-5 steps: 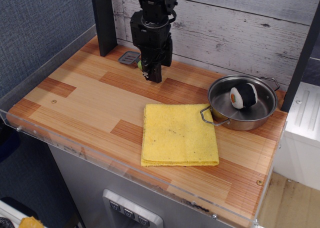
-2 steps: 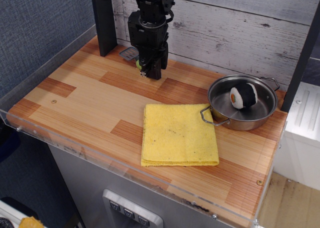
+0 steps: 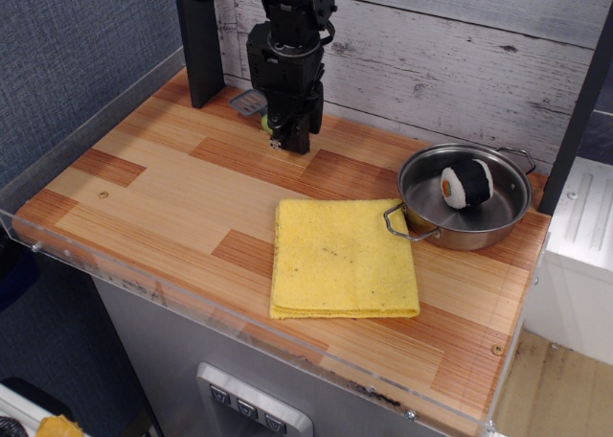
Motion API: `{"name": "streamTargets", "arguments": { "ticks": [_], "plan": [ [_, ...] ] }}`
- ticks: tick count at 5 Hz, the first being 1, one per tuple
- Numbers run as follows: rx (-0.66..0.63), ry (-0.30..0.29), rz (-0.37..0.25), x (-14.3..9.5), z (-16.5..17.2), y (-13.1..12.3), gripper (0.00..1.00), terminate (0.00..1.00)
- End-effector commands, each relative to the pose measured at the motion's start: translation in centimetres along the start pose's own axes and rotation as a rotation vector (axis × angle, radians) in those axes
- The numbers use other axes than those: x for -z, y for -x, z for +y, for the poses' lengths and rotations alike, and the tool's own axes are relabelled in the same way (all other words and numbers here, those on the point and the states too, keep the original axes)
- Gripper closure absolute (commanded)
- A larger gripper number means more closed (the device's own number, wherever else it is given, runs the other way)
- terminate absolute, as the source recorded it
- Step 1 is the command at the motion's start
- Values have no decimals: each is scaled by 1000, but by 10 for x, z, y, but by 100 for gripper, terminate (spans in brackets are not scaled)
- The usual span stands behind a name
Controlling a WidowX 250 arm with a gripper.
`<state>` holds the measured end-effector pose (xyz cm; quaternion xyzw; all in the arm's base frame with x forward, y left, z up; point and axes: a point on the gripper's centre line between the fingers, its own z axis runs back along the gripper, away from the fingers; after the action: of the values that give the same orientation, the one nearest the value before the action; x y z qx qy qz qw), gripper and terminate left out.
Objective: Move the spatula keep it on yellow cloth
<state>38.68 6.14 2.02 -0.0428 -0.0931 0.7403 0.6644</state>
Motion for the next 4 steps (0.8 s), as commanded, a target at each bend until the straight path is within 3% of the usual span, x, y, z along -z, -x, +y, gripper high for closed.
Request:
{"name": "streamTargets", "arguments": {
  "ticks": [1, 3, 4],
  "plan": [
    [19, 129, 13, -58, -11, 11, 100, 0],
    [14, 179, 33, -81, 8, 12, 100, 0],
    [48, 179, 61, -84, 29, 25, 100, 0]
  ]
}}
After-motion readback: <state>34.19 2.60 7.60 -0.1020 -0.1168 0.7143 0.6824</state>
